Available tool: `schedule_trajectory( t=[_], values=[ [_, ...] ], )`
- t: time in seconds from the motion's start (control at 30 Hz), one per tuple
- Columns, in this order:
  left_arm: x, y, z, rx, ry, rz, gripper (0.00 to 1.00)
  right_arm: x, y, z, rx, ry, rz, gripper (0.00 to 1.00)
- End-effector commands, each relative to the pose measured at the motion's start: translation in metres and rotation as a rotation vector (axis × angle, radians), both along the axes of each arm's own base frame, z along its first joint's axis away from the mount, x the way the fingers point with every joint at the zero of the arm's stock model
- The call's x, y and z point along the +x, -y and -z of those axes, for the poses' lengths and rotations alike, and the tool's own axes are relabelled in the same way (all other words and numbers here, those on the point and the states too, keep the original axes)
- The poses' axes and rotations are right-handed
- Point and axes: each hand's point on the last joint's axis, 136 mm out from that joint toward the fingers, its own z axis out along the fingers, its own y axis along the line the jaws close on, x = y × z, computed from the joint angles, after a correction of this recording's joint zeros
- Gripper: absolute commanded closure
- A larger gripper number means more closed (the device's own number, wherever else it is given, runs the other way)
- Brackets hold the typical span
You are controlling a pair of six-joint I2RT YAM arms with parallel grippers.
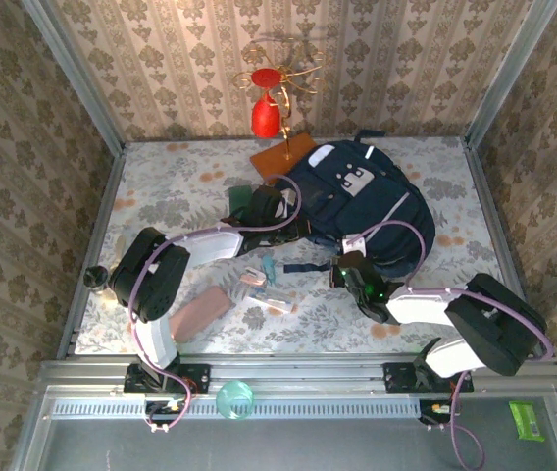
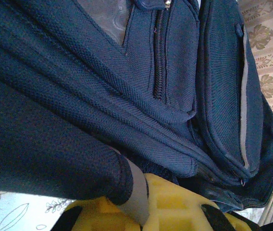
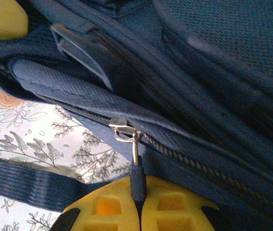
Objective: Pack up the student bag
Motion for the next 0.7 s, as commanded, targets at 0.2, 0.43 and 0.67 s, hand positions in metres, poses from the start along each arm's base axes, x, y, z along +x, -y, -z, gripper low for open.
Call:
schedule_trajectory(
  t=[0.2,0.43,0.67],
  values=[
    [0.039,-0.034,-0.002,0.038,0.092,-0.074,1.0,-0.043,0.055,0.026,0.045,-0.25,0.15,1.0],
    [0.063,-0.056,0.01,0.109,0.117,-0.067,1.0,-0.057,0.063,0.008,0.173,-0.343,0.229,1.0],
    [0.08,-0.066,0.017,0.149,0.154,-0.02,1.0,-0.048,0.043,-0.027,0.259,-0.332,0.133,1.0]
  ],
)
